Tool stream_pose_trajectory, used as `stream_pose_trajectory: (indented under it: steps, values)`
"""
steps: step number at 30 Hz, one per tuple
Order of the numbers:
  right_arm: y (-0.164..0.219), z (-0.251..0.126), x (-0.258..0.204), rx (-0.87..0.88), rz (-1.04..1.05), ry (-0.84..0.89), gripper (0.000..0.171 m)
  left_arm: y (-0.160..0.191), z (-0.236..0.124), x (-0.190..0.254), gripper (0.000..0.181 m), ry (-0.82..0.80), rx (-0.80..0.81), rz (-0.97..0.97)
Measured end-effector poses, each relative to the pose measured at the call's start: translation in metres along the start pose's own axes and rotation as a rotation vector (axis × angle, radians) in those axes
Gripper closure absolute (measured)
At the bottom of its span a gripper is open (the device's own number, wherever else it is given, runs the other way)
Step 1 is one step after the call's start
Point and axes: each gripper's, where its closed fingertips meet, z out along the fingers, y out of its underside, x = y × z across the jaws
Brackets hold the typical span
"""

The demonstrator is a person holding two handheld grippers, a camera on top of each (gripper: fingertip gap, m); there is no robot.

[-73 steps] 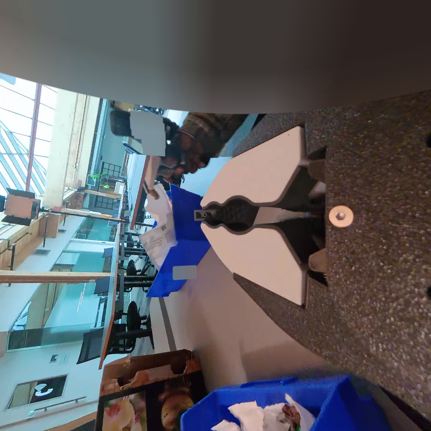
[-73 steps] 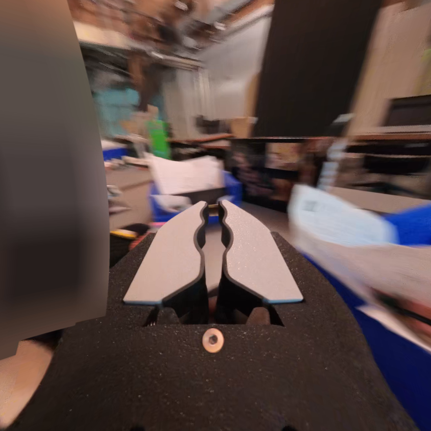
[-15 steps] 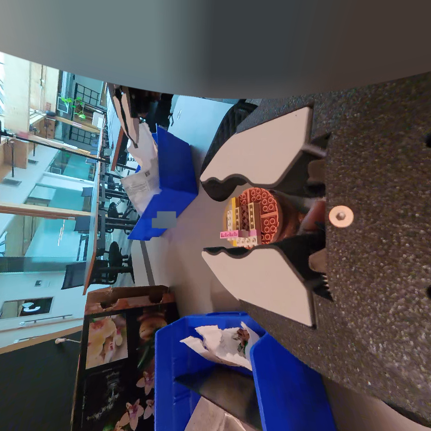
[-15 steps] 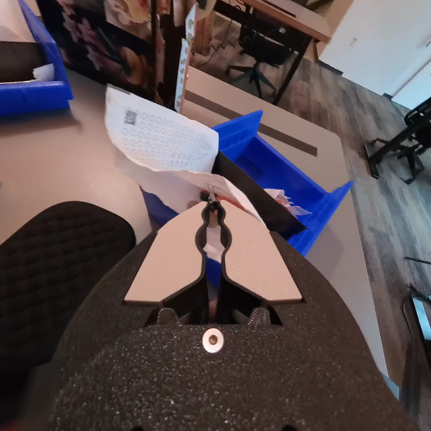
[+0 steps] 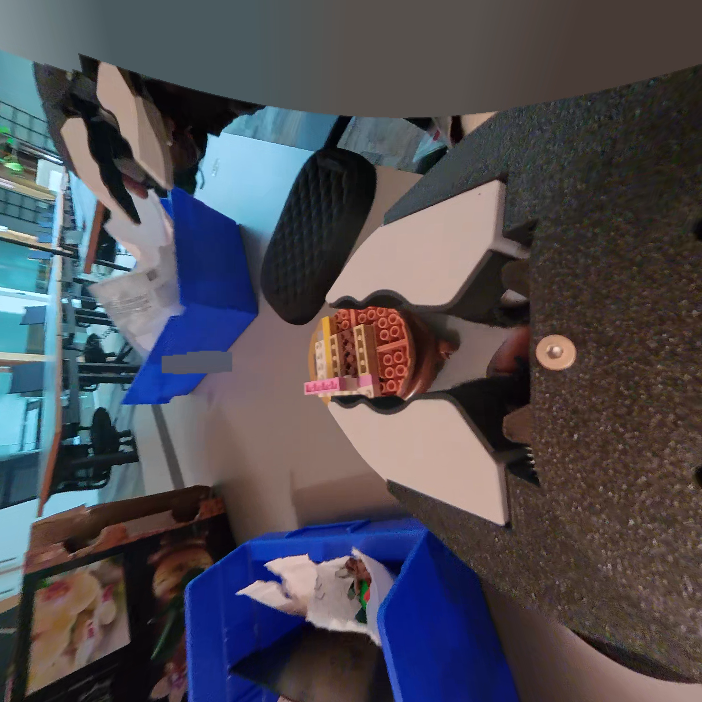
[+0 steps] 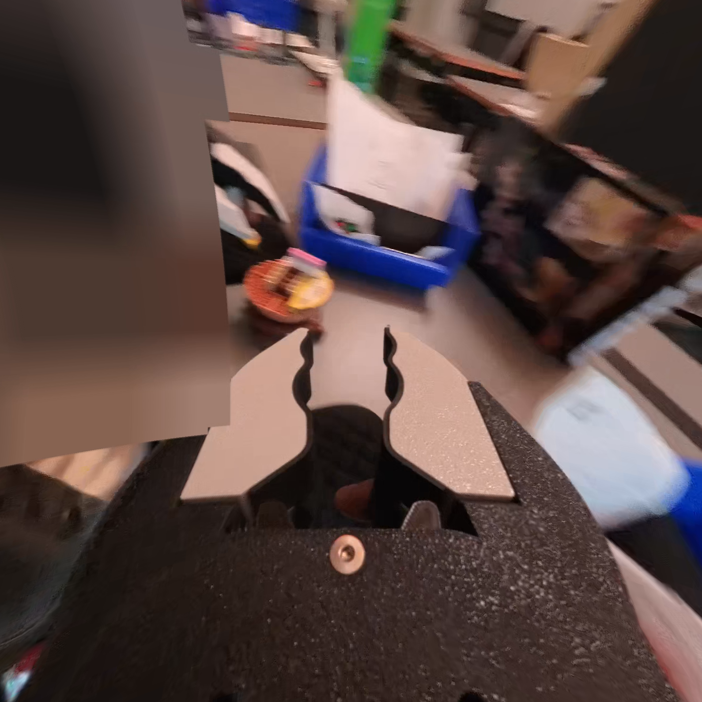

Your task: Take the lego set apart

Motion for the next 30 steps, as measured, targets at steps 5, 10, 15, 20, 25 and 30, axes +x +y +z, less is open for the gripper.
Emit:
stream_pose_trajectory:
  steps: [5, 10, 15, 20, 25, 30]
  values:
    - [0.008, 0.084, -0.039, -0.061, -0.077, -0.281, 0.133, 0.018, 0.008, -0.012, 0.137, -0.06, -0.099, 0.033]
    - [0.009, 0.139, -0.034, -0.074, -0.055, -0.461, 0.141, 0.021, 0.019, -0.017, 0.146, -0.083, -0.131, 0.088]
    - [0.018, 0.163, -0.039, -0.109, -0.064, -0.627, 0.145, 0.026, 0.026, -0.016, 0.147, -0.056, -0.16, 0.112]
    - [0.004, 0.162, -0.037, -0.041, 0.029, -0.592, 0.164, 0.012, 0.021, -0.022, 0.15, -0.073, -0.048, 0.121]
    - [-0.043, 0.126, -0.032, 0.236, 0.589, -0.681, 0.164, -0.047, 0.0, -0.003, 0.152, 0.052, 0.379, -0.039]
    - [-0.063, 0.102, -0.034, 0.475, 0.728, -0.658, 0.164, -0.074, 0.0, 0.013, 0.163, 0.218, 0.562, -0.315]
